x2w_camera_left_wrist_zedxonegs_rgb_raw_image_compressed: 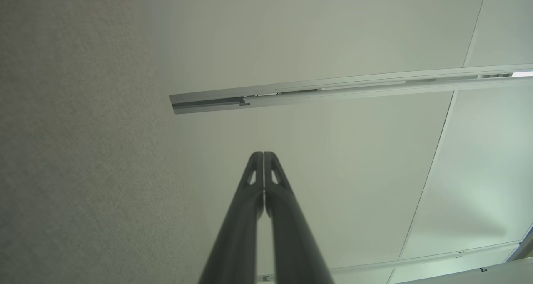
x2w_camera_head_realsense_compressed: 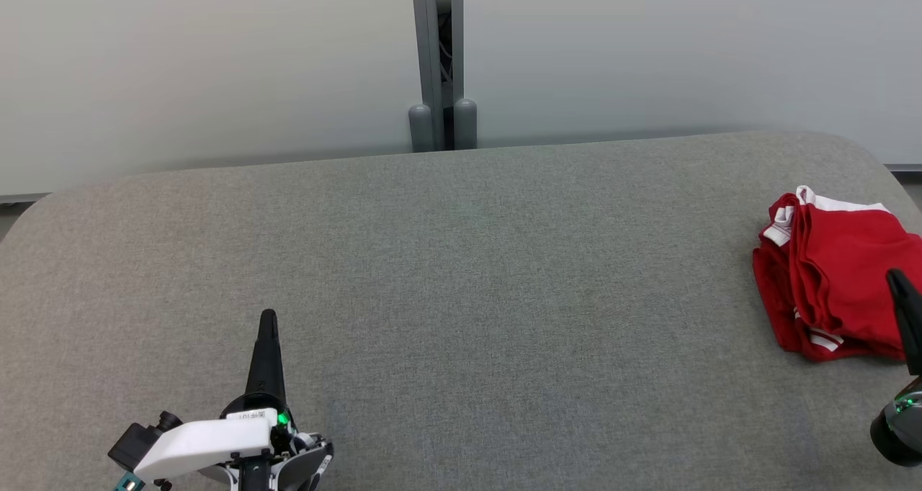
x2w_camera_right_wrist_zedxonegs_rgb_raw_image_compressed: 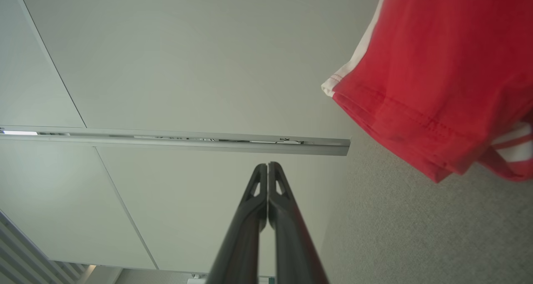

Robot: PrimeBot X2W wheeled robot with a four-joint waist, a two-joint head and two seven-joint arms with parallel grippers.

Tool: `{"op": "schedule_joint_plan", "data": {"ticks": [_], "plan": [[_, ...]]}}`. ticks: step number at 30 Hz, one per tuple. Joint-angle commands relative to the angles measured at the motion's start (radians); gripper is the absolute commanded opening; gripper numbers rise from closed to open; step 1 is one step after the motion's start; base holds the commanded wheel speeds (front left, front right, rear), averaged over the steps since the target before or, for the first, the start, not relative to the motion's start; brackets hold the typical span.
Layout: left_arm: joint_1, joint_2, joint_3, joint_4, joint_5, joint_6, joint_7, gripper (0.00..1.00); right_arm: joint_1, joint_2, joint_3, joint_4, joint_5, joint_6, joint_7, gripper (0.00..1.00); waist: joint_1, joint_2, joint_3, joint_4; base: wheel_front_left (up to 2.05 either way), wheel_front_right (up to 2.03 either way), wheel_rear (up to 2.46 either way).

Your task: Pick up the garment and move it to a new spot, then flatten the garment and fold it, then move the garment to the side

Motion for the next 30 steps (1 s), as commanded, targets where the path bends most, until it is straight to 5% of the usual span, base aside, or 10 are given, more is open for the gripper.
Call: {"op": "schedule_joint_plan", "data": {"ticks": [1, 30], "plan": [[-0.020, 0.002, 0.004, 0.000, -0.006, -0.003, -0.002, 0.00, -0.003, -0.009, 0.002, -0.003, 0.002, 0.000, -0.003, 0.00, 0.0000, 0.0000, 0.000, 0.000, 0.00, 0.00, 0.00], [-0.020, 0.002, 0.004, 0.000, -0.006, -0.003, -0.002, 0.00, -0.003, -0.009, 0.003, -0.003, 0.003, 0.000, -0.003, 0.00, 0.0000, 0.0000, 0.000, 0.000, 0.00, 0.00, 0.00]]}}
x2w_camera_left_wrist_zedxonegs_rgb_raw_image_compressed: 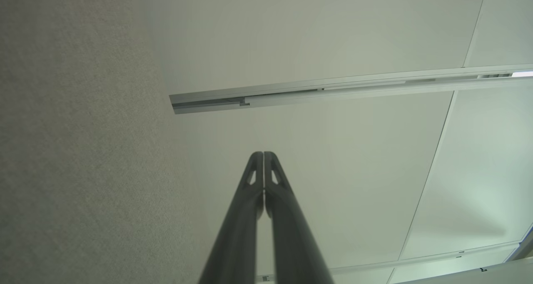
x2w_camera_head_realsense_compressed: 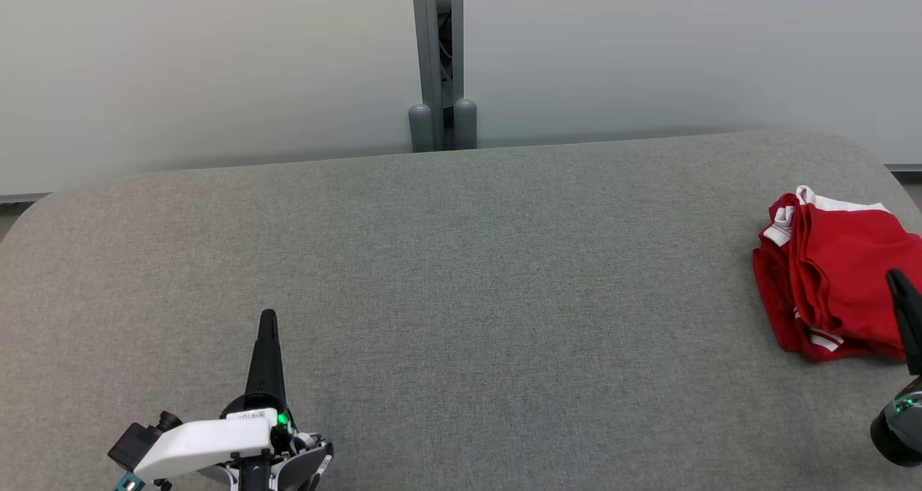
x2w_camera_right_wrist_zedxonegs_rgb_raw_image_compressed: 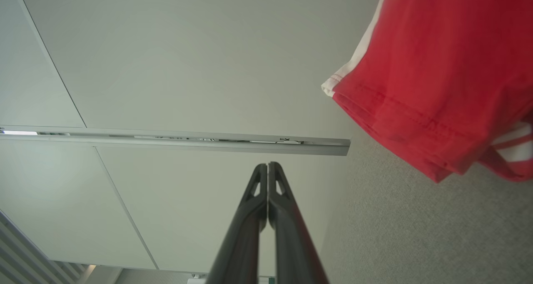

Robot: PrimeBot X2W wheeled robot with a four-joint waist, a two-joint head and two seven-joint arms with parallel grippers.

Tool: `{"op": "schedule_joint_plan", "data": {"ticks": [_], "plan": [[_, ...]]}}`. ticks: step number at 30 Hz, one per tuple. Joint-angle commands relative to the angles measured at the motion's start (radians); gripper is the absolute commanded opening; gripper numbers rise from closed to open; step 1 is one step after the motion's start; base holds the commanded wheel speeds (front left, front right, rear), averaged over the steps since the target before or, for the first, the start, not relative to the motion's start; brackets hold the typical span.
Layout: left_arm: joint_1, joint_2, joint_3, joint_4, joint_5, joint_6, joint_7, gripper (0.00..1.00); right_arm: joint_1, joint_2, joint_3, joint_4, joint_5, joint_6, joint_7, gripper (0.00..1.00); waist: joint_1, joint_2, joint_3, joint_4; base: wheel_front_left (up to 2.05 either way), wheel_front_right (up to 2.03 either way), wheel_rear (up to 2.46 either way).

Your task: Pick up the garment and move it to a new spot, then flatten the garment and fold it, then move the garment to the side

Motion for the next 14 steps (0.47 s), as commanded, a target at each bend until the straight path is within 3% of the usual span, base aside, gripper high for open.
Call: {"op": "schedule_joint_plan", "data": {"ticks": [1, 14], "plan": [[-0.020, 0.002, 0.004, 0.000, -0.006, -0.003, -0.002, 0.00, -0.003, -0.008, 0.002, -0.003, 0.002, 0.000, -0.003, 0.00, 0.0000, -0.0001, 0.000, 0.000, 0.00, 0.00, 0.00], [-0.020, 0.002, 0.004, 0.000, -0.006, -0.003, -0.002, 0.00, -0.003, -0.008, 0.002, -0.003, 0.002, 0.000, -0.003, 0.00, 0.0000, -0.0001, 0.000, 0.000, 0.00, 0.00, 0.00]]}}
